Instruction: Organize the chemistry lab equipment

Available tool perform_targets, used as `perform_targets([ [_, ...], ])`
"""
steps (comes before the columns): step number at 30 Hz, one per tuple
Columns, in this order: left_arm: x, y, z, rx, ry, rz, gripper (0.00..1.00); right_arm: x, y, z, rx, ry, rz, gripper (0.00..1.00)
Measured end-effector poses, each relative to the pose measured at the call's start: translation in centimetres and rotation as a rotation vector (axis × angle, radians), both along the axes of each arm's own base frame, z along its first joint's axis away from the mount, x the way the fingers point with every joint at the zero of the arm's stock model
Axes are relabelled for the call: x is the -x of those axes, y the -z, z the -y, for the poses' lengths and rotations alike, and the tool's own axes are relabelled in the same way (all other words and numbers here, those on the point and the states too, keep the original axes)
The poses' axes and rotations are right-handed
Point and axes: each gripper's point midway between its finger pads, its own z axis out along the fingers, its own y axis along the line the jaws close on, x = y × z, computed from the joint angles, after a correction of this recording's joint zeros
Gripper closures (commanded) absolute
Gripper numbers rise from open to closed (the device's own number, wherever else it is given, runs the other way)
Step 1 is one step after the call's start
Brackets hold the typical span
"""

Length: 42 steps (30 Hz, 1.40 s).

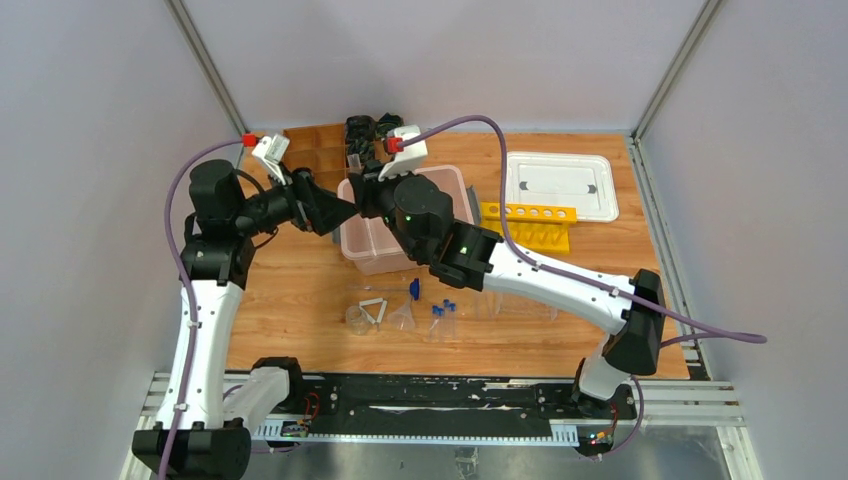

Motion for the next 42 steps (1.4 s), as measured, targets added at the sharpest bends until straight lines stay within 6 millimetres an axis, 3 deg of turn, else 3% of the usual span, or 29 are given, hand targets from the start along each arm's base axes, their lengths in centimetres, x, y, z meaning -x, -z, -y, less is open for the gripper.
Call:
perform_targets([
  [5, 0.1, 0.8, 0.5, 0.032, 0.021, -0.016, 0.31, -0.1, -0.5, -0.9, -0.024, -0.019, 0.001, 1.00],
  [12, -0.4, 0.6, 1.0, 0.064, 0.060, -0.018, 0.39, -0.3, -1.3, -1.4, -0.083, -0.065, 0.009, 1.00],
  [17, 0.5, 1.3, 2.6, 0.095, 0.130, -0.040, 0.47, 0.2, -1.9, -2.1, -0.121, -0.121, 0.007, 1.00],
  [22, 1.2, 1.7, 3.3, 0.095, 0.175, -0.046, 0.80, 0.5, -1.2, -2.0, -0.135, -0.142, -0.010, 1.00],
  [24, 1.4, 1.7, 3.4, 0.091, 0.186, -0.040, 0.87, 0.4, -0.8, -1.9, -0.136, -0.142, -0.024, 0.92],
  [26, 1.6, 1.8, 3.4, 0.079, 0.200, -0.023, 0.90, 0.4, -0.7, -1.5, -0.134, -0.146, -0.044, 0.69],
  [29, 2.0, 2.3, 3.5, 0.044, 0.229, -0.003, 0.93, 0.7, -0.2, -0.9, -0.097, -0.183, -0.114, 0.51],
  [36, 3.1, 3.0, 3.5, -0.033, 0.301, 0.064, 0.97, 0.9, -0.6, 1.3, 0.017, -0.298, -0.269, 0.46],
  [39, 3.5, 3.2, 3.7, -0.044, 0.328, 0.078, 0.97, 1.3, -0.8, 1.2, 0.051, -0.340, -0.305, 0.44],
  [42, 3.7, 3.3, 3.8, -0.052, 0.341, 0.086, 0.98, 1.6, 1.1, 0.6, 0.098, -0.383, -0.363, 0.48],
])
